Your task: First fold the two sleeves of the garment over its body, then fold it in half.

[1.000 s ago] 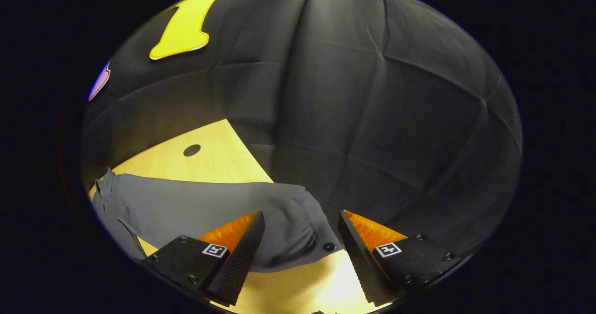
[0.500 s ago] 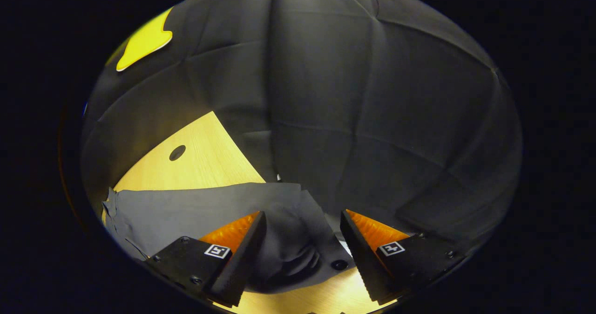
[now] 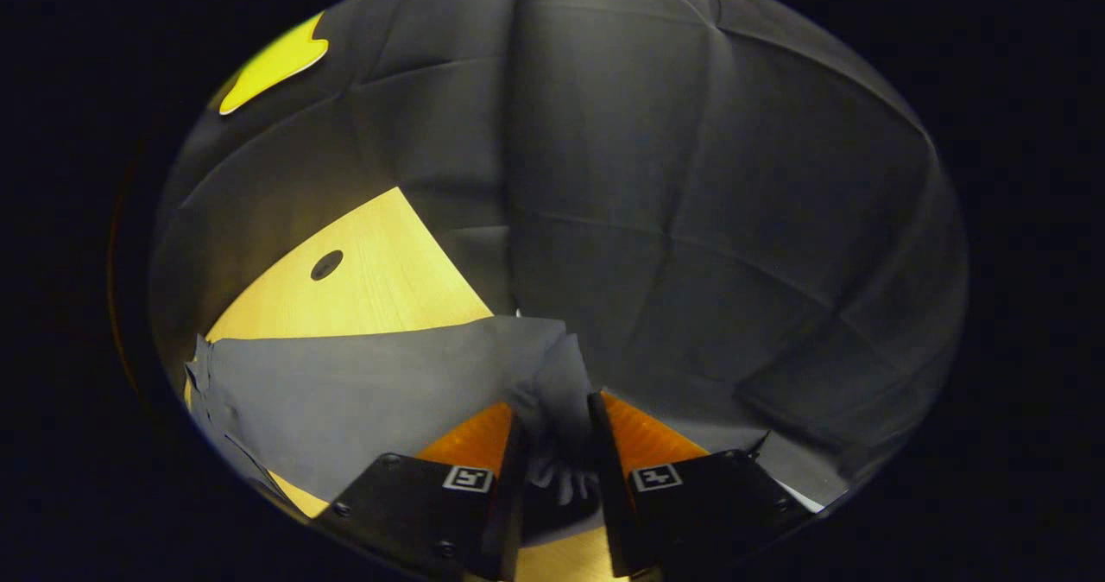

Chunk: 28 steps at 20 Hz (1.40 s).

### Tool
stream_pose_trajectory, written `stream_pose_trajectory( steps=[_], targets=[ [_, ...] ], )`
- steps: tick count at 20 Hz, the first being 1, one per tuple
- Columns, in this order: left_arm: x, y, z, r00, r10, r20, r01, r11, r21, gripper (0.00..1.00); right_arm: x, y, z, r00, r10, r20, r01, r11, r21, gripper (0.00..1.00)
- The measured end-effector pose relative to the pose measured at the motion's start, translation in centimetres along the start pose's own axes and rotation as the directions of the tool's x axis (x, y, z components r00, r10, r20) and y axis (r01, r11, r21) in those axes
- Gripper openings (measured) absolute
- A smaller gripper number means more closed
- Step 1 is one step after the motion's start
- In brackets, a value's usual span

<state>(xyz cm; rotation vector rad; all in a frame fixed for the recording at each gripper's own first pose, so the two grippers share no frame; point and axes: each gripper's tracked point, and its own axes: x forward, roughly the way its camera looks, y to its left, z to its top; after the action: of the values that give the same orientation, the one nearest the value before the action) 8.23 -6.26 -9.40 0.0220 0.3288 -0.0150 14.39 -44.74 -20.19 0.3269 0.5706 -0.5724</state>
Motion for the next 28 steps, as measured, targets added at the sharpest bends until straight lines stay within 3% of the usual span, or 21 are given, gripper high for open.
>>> stream_pose_trajectory(
  steps=[1,3,4,8,13,16,19,28],
  targets=[
    [0.0,0.1,0.0,1.000,0.004,-0.005,-0.004,1.000,-0.003,0.97,0.0,0.1,-0.2,1.000,-0.007,-0.004,0.007,1.000,-0.002,0.30],
    [-0.2,0.2,0.2,1.000,0.010,-0.003,-0.010,1.000,-0.006,0.97,-0.4,0.9,-0.2,1.000,-0.009,-0.013,0.009,1.000,-0.011,0.23],
    [-0.2,0.4,0.3,1.000,0.013,0.001,-0.013,1.000,-0.008,0.97,-0.5,1.2,0.0,1.000,-0.007,-0.006,0.007,1.000,-0.027,0.14],
    [-0.7,1.4,0.1,0.999,0.037,0.003,-0.036,0.999,-0.017,0.97,-1.1,3.6,0.3,0.997,0.074,-0.006,-0.074,0.993,-0.092,0.05],
    [-1.8,2.9,1.0,0.997,0.072,0.032,-0.072,0.997,-0.001,0.97,-3.3,3.8,1.9,0.995,0.098,0.006,-0.096,0.984,-0.153,0.05],
    [-2.6,2.8,1.7,0.996,0.060,0.072,-0.064,0.997,0.044,0.97,-6.1,4.5,4.4,0.991,0.122,0.053,-0.113,0.982,-0.150,0.05],
    [-2.8,2.3,1.4,0.998,0.035,0.060,-0.037,0.999,0.028,0.96,-9.4,5.7,6.2,0.984,0.150,0.092,-0.135,0.979,-0.155,0.05],
    [-4.1,4.5,0.7,0.996,0.010,0.084,-0.010,1.000,-0.005,0.96,-18.0,12.9,8.8,0.949,0.260,0.177,-0.194,0.927,-0.320,0.05]
  ],
)
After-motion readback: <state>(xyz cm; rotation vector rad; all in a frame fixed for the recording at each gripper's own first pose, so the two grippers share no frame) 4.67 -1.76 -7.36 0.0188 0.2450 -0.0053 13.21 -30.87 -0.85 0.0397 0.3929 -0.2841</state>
